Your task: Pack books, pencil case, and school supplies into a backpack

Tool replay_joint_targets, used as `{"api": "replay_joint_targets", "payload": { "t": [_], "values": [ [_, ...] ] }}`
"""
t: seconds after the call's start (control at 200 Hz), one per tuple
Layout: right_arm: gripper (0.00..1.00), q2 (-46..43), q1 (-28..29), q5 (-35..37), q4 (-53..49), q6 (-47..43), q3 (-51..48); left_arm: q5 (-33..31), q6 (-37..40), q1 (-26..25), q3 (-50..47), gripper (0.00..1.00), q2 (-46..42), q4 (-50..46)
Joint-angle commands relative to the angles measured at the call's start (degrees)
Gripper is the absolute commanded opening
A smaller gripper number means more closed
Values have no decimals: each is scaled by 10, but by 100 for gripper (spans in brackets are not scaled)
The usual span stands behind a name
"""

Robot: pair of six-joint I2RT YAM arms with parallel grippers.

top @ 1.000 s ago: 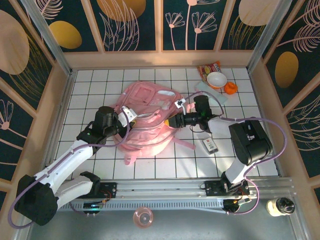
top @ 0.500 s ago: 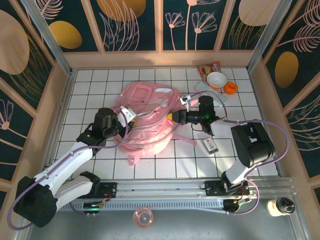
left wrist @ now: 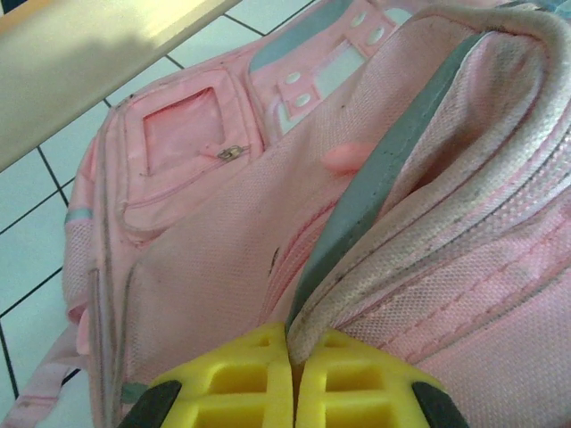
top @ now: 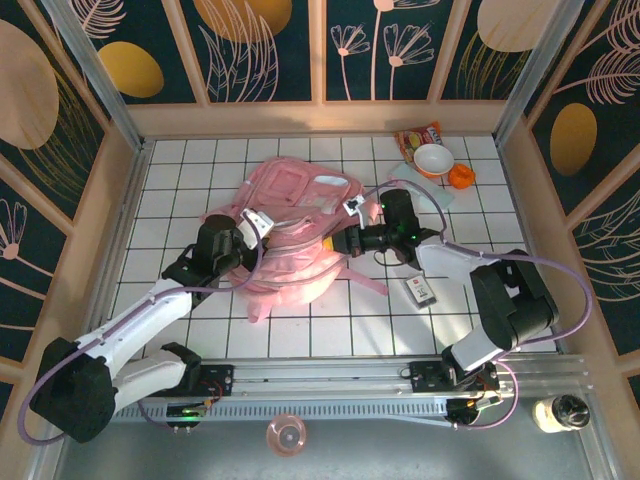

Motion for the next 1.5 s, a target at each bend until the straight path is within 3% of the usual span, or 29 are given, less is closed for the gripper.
{"api": "replay_joint_targets", "payload": {
  "t": [0.0,0.215,0.345,0.565,0.636,0.711,0.886,1.051,1.216,1.496],
  "values": [
    [6,-19,-21,-14,20,-10,-12,33,-31,-1,-5,0,-16,93],
    [26,34,-45,-62,156,5,-47,84,-32,1,-20,0,-47,98],
    [35,51,-57,-72,296,76,-76,141,-32,3,-25,0,-58,100],
    [37,74,-58,-108,432,142,-97,178,-38,4,-25,0,-60,108],
    [27,69,-58,-125,457,144,-109,165,-41,4,-26,0,-59,108],
    [13,59,-56,-133,448,132,-116,138,-47,3,-26,0,-58,111],
    [0,23,-41,-136,352,71,-113,52,-69,3,-22,0,-47,115],
    [0,-19,-4,-70,105,-67,-49,2,-81,-6,-2,0,-20,111],
    [0,-37,24,-24,47,-75,-26,-67,-89,-34,16,0,3,117],
    [0,-46,83,82,-16,-20,-6,-110,-226,-82,60,0,54,160]
  ]
}}
